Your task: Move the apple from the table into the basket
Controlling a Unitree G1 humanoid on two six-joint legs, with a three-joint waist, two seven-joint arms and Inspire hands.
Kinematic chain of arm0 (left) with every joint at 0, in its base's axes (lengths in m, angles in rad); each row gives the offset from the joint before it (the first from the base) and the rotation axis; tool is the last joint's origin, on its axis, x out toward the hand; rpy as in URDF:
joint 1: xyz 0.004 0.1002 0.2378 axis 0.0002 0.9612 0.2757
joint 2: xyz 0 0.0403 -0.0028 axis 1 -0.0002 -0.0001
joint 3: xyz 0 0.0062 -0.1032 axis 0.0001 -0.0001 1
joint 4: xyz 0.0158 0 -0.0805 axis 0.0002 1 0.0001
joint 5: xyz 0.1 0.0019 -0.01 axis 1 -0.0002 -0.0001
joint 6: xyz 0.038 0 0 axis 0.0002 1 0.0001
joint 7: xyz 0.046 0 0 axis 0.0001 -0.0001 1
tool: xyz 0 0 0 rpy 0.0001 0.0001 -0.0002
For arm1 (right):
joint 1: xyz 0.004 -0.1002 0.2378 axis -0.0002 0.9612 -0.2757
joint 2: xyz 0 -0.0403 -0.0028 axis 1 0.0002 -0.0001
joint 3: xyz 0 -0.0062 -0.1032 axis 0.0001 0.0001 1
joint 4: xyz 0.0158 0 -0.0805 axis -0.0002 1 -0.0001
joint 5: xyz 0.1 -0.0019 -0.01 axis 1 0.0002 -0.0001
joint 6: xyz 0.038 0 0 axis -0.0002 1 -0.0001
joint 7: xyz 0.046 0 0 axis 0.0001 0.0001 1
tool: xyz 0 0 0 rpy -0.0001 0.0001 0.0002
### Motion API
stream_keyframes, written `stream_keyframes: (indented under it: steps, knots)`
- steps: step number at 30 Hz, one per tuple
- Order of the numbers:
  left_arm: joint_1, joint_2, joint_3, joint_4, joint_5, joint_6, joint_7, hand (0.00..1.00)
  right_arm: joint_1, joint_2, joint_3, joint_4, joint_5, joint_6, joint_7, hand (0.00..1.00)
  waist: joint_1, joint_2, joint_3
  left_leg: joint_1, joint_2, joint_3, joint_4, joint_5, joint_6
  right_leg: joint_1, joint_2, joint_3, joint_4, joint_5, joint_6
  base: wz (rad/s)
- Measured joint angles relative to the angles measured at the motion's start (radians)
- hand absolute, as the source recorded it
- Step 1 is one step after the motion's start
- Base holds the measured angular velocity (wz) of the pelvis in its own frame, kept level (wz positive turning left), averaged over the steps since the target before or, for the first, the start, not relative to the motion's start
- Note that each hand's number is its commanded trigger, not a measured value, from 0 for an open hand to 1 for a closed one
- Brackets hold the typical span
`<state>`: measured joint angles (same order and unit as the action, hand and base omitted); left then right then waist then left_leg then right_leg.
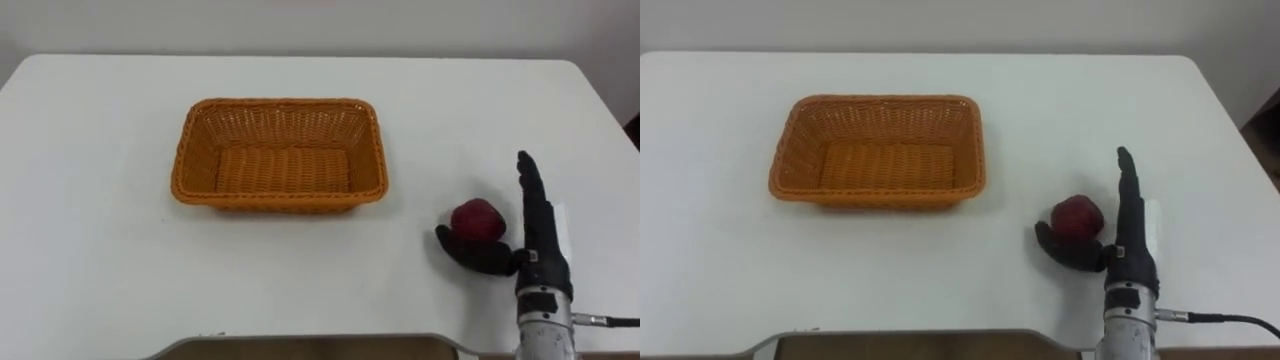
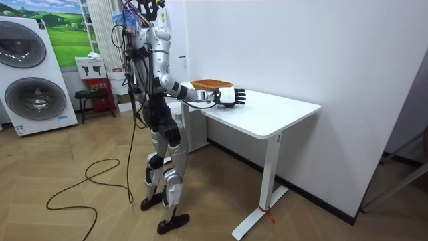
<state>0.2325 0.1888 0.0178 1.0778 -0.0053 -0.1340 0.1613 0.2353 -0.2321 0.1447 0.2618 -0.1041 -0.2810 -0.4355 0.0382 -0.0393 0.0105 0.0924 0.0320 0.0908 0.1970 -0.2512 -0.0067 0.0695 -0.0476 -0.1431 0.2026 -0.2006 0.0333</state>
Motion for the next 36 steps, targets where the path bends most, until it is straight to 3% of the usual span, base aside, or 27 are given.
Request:
stream_keyframes:
  steps: [4,5,6,7,8,16,24,32,36]
  knots:
    - [0.004,0.002,-0.001,0.000,0.000,0.004,0.002,0.00,0.011,0.000,0.008,0.037,-0.001,-0.002,0.014,0.00,-0.002,-0.004,-0.0036,0.009,0.000,-0.007,0.001,0.000,0.000,0.014,0.000,-0.009,-0.004,0.000,0.000,0.05]
    - [0.003,0.002,-0.001,0.000,0.000,0.004,0.002,0.00,0.012,0.000,0.011,0.045,-0.001,-0.003,0.022,0.24,-0.003,-0.006,-0.0052,0.014,0.000,-0.007,0.000,0.000,0.000,0.020,0.000,-0.009,-0.006,0.000,0.000,0.03]
    - [0.004,0.002,-0.001,-0.001,0.000,0.004,0.002,0.00,0.012,0.000,0.011,0.048,-0.002,-0.002,0.035,0.68,-0.001,-0.008,-0.0063,0.019,0.000,-0.008,0.000,0.000,0.000,0.028,0.000,-0.012,-0.013,0.000,0.000,0.04]
    - [0.004,0.002,-0.001,-0.001,0.000,0.004,0.002,0.00,0.012,0.000,0.011,0.050,-0.002,-0.002,0.040,0.88,-0.001,-0.008,-0.0065,0.021,0.000,-0.008,-0.001,0.000,0.000,0.033,0.000,-0.014,-0.017,0.001,0.001,0.03]
    - [0.004,0.002,-0.002,-0.003,-0.001,0.004,0.001,0.00,0.011,0.000,0.011,0.057,-0.002,-0.002,0.047,1.00,-0.002,-0.008,-0.0074,0.025,0.000,-0.008,0.000,0.000,0.000,0.037,0.000,-0.015,-0.017,0.001,0.001,0.04]
    - [0.029,0.002,0.000,-0.044,0.000,0.003,0.010,0.00,-0.017,-0.001,-0.057,0.128,-0.081,-0.026,0.050,1.00,-0.003,-0.003,-0.0078,0.039,0.000,-0.009,-0.001,0.000,0.000,0.051,0.001,-0.013,-0.018,0.005,0.001,0.00]
    - [0.027,0.001,0.000,-0.055,-0.001,-0.011,0.052,0.00,-0.040,-0.002,-0.086,0.185,-0.061,-0.056,0.031,1.00,-0.002,0.009,-0.0169,0.041,0.002,-0.010,-0.007,0.000,-0.001,0.052,0.002,-0.023,-0.018,0.007,0.000,0.00]
    - [0.030,0.001,0.000,-0.054,0.000,-0.011,0.053,0.00,-0.022,0.007,-0.083,0.155,-0.066,-0.042,0.053,1.00,-0.002,0.003,-0.0155,0.056,0.001,-0.012,-0.011,0.001,-0.001,0.073,0.002,-0.025,-0.035,0.007,0.000,0.00]
    - [0.021,0.001,-0.002,-0.044,-0.002,-0.012,0.053,0.00,-0.006,0.017,-0.058,0.107,-0.062,-0.025,0.070,1.00,-0.005,-0.001,-0.0104,0.055,0.001,-0.012,-0.011,0.000,-0.001,0.071,0.002,-0.023,-0.034,0.007,0.000,0.00]
